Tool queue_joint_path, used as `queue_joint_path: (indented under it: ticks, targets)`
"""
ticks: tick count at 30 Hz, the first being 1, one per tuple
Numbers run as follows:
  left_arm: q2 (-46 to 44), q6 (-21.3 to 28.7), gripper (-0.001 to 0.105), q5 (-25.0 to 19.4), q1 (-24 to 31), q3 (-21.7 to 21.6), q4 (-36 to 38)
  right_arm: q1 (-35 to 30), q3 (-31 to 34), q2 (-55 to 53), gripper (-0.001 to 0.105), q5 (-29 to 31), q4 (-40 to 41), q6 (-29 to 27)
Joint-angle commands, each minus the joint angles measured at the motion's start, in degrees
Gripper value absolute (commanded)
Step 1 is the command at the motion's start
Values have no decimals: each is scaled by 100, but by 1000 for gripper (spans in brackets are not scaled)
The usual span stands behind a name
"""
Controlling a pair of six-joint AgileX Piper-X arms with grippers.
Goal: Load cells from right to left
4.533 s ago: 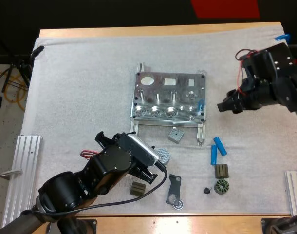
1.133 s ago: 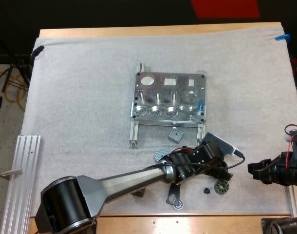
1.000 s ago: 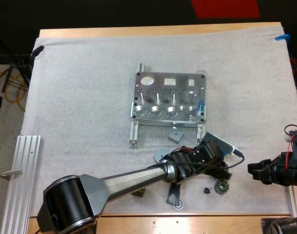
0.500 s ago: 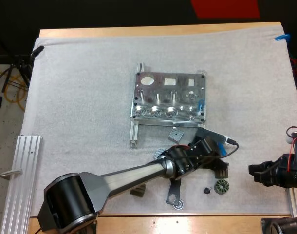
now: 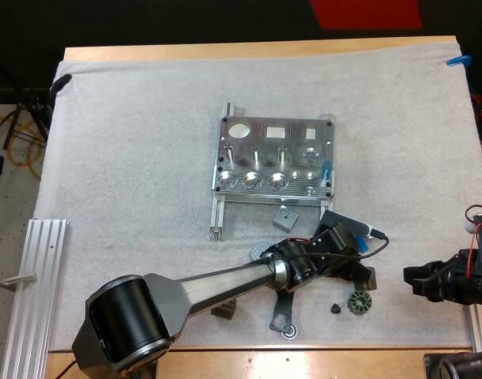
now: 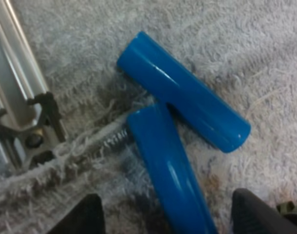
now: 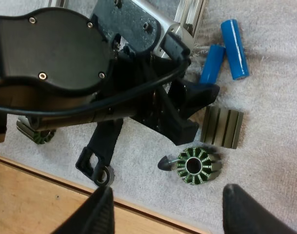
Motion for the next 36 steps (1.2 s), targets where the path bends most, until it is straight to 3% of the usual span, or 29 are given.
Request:
queue_joint_path:
  ticks: [1, 5, 10, 15, 18, 22, 24, 27, 36]
  targets:
    - [59, -17, 49, 160, -7, -24, 1, -13, 1, -28, 50, -32, 8, -24]
    - [99, -17, 33, 322, -7, -41, 1, -13, 1, -28, 50, -32, 8, -24]
    - [111, -17, 31, 661, 14, -56, 1, -13, 1, -28, 50, -46, 8, -24]
    - [111, -4, 30, 660, 14, -56, 1, -13, 1, -28, 50, -46, 8, -24]
    - [111, -4, 26, 689, 52, -56, 57, -13, 1, -28, 50, -46, 8, -24]
    - [111, 14, 14, 1238, 199, -56, 238, -13, 1, -28, 50, -46, 8, -24]
    - [111, 49, 10, 1303, 255, -56, 374, -13, 1, -28, 50, -46, 8, -24]
    - [93, 234, 9, 1337, 337, -56, 605, -13, 1, -28, 50, -46, 8, -24]
    - [-508, 1511, 9, 990, 415, -56, 1088, -13, 1, -28, 50, -46, 8, -24]
